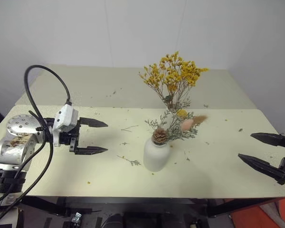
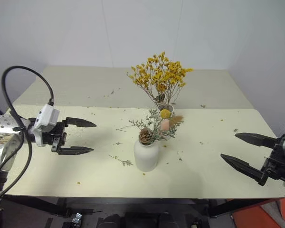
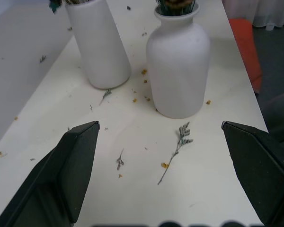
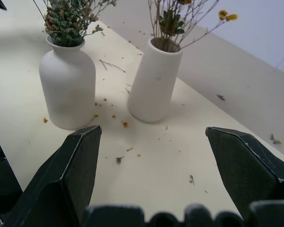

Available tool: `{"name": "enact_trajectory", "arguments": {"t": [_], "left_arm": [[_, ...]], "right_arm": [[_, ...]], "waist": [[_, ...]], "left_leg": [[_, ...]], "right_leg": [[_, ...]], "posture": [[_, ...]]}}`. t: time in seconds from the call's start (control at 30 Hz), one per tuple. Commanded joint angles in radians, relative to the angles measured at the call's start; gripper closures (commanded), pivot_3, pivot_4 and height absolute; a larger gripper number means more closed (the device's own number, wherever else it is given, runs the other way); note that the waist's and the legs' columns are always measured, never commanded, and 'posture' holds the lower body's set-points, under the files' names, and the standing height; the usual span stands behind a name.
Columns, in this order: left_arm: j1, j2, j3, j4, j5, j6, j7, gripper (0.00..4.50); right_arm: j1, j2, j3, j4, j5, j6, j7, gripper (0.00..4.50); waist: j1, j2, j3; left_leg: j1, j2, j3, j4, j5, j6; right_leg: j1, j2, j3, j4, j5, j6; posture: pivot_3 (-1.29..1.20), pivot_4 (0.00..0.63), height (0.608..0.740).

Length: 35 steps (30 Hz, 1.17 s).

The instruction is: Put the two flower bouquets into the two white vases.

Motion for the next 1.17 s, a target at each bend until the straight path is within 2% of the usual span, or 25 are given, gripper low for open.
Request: {"name": "enact_trajectory", "arguments": {"t": [0.03,0.9,1.17], "left_arm": [[0.009,0.016,0.035,-0.023,-0.016,0.000,0.012,0.00],[0.025,0.015,0.055,-0.034,-0.030,-0.001,0.038,0.00],[0.022,0.016,0.058,-0.027,-0.032,-0.007,0.038,0.00]], "right_arm": [[0.009,-0.002,-0.052,-0.013,0.018,0.009,0.001,0.32],[0.007,-0.006,-0.033,-0.017,0.027,0.015,0.000,0.32],[-0.019,-0.004,-0.043,-0.025,0.069,0.070,-0.058,0.32]], "waist": [[-0.002,0.000,0.000],[0.000,0.000,0.000],[0.000,0.000,0.000]], "left_leg": [[0.000,0.000,0.000,0.000,0.000,0.000],[0.000,0.000,0.000,0.000,0.000,0.000],[0.000,0.000,0.000,0.000,0.000,0.000]], "right_leg": [[0.000,0.000,0.000,0.000,0.000,-0.001],[0.000,0.000,0.000,0.000,0.000,0.000],[0.000,0.000,0.000,0.000,0.000,0.000]], "posture": [[0.00,0.150,0.740],[0.00,0.150,0.740],[0.00,0.150,0.740]]}}
